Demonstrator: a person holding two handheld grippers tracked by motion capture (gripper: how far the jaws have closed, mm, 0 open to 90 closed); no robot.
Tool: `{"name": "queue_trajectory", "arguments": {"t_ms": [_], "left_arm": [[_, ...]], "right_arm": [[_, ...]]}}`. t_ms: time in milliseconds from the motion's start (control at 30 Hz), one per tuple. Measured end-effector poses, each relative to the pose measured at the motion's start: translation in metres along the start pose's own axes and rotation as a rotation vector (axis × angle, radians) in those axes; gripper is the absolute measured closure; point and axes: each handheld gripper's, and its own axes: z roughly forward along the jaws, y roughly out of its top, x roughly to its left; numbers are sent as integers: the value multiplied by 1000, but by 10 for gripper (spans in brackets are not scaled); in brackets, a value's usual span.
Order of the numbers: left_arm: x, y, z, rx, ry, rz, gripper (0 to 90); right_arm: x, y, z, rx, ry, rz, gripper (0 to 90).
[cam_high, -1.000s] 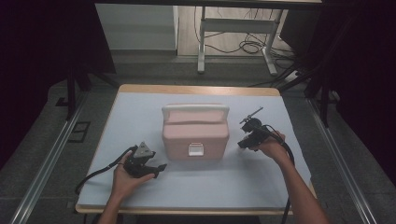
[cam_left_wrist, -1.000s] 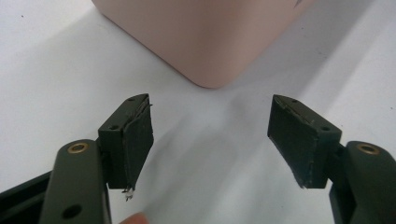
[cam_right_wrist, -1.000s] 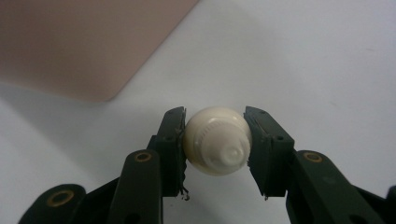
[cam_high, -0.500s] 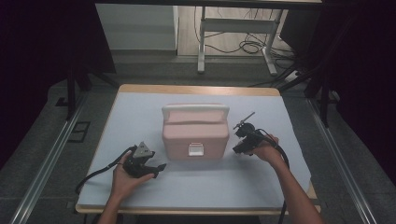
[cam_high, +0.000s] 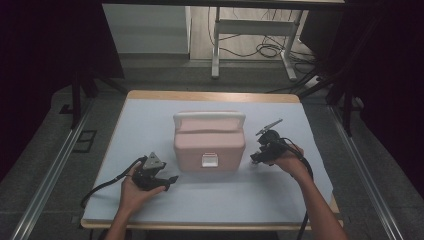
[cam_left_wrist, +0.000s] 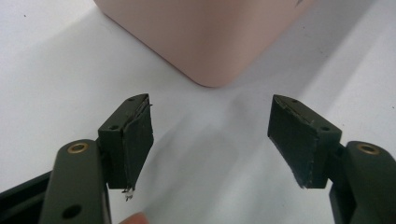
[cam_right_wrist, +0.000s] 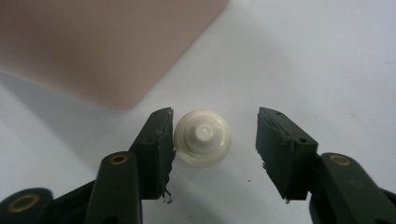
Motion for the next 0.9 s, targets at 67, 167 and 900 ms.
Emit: {"name": "queue_trajectory", "arguments": {"t_ms": [67,167,900], "left_arm": [[0,0,0,-2,-2,-3,310],[0,0,0,-7,-4,-5,310],[-1,1,0,6,-34,-34,328]], "right_arm": [[-1,-2,-7,-41,3,12,433],[-2,-7,-16,-100,10,31,416],[15,-79,-35,-358,48,90,478]]}}
